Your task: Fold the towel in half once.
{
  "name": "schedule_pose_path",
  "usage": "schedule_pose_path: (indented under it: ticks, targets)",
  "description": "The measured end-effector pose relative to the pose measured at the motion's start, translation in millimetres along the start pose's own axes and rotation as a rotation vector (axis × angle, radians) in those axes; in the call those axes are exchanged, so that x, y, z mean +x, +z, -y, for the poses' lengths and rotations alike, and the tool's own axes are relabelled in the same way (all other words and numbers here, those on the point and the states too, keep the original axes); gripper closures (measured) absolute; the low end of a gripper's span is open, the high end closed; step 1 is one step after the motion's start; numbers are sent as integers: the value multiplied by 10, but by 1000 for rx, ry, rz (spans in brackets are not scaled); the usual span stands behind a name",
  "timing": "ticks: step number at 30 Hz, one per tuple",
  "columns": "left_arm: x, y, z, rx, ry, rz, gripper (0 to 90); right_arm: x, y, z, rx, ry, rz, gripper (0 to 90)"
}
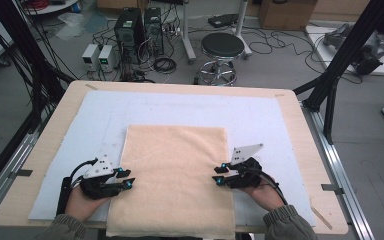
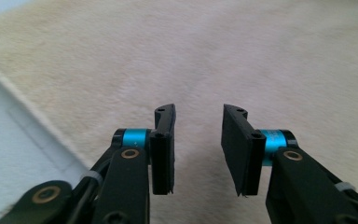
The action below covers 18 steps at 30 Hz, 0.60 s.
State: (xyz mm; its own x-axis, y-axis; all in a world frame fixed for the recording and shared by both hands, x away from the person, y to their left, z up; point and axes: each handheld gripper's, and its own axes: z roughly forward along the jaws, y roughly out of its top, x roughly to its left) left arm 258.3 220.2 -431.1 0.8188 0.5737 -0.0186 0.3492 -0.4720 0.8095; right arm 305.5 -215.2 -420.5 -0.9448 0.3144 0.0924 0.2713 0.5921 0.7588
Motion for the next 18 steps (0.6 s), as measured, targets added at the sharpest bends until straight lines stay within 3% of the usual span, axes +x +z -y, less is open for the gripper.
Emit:
schedule_pose_path:
  ticks: [5, 8, 11, 14, 18]
  targets:
    - [-30, 83, 56, 54, 6, 20, 696, 81, 120, 102, 79, -14, -6, 677]
    - [-33, 89, 54, 54, 1, 15, 812, 81, 123, 135, 57, 2, -9, 798]
    - [-66, 69, 52, 56, 13, 12, 841, 90, 110, 139, 62, -7, -12, 827]
    - [-46, 54, 65, 44, 4, 20, 831, 99, 104, 142, 61, -10, -15, 807]
    - [-23, 50, 52, 37, 0, 3, 728, 77, 91, 139, 42, 12, -12, 686]
